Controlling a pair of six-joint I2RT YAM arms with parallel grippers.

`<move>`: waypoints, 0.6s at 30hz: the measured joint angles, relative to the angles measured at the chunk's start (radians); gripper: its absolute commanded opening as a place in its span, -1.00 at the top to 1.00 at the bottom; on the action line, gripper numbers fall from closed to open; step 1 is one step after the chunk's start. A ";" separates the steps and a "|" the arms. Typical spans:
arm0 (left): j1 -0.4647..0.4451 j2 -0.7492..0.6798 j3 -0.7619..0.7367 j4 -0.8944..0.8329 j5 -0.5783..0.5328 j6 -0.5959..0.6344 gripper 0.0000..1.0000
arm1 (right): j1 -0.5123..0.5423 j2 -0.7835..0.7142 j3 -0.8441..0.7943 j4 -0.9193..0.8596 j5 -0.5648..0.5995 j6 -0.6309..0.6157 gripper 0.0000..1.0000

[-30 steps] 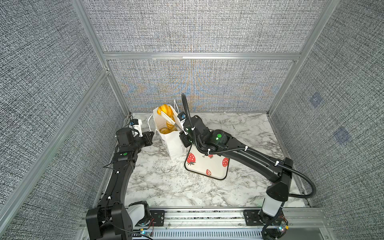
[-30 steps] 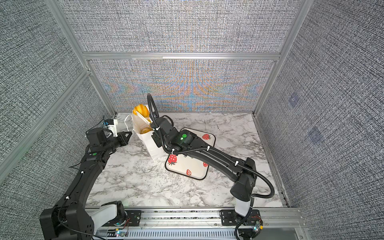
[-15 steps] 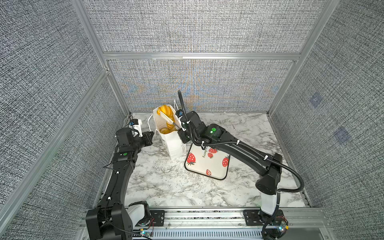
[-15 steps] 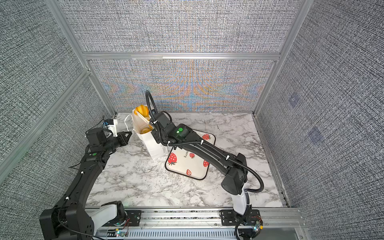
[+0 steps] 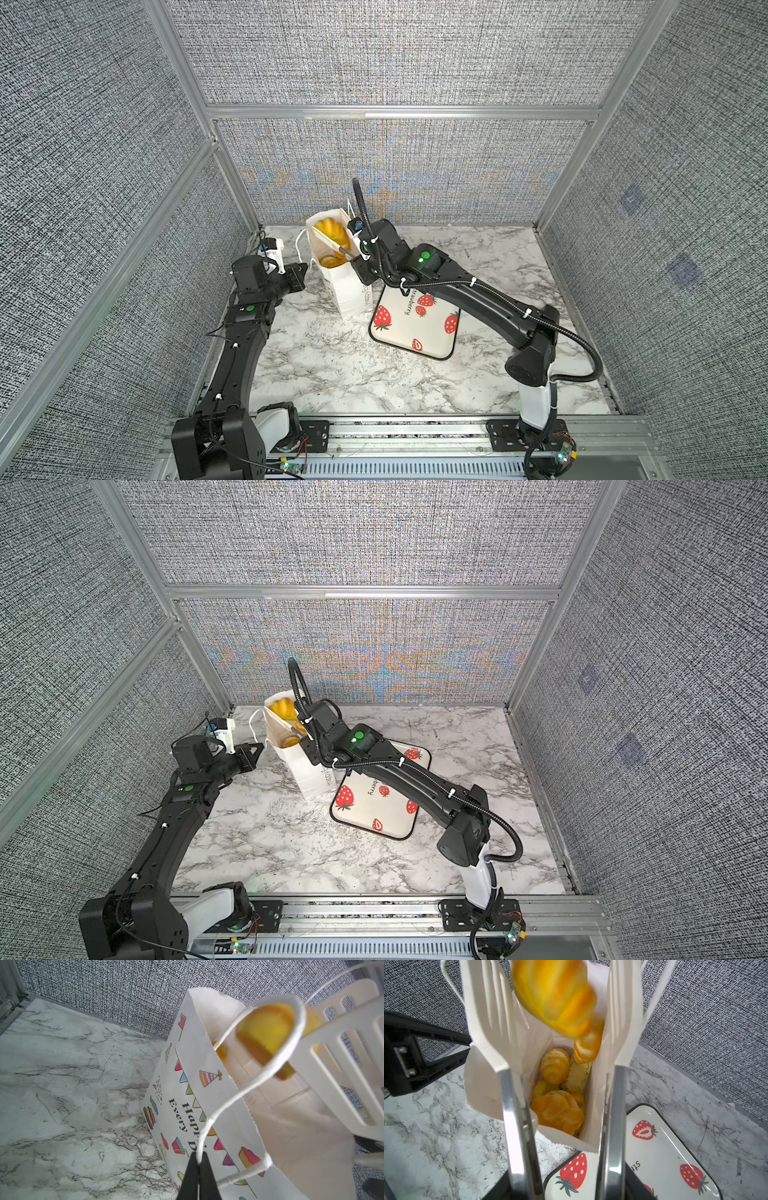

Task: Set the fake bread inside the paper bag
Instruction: 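Lower the roll into the bag and open the tongs, then release the bag handle with the left gripper while the right withdraws the tongs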

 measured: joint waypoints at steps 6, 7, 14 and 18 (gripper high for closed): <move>0.000 0.000 0.000 0.000 0.000 0.000 1.00 | -0.001 0.000 -0.001 -0.001 0.000 0.000 -0.16; 0.000 0.000 0.000 0.000 0.000 0.000 1.00 | -0.001 -0.002 -0.001 -0.001 0.000 0.000 -0.15; 0.000 0.000 0.000 0.000 0.000 0.000 1.00 | 0.000 -0.058 -0.036 0.003 0.000 0.000 -0.12; 0.000 -0.002 0.000 0.000 0.003 0.000 1.00 | 0.003 -0.118 -0.084 0.015 0.008 0.001 -0.11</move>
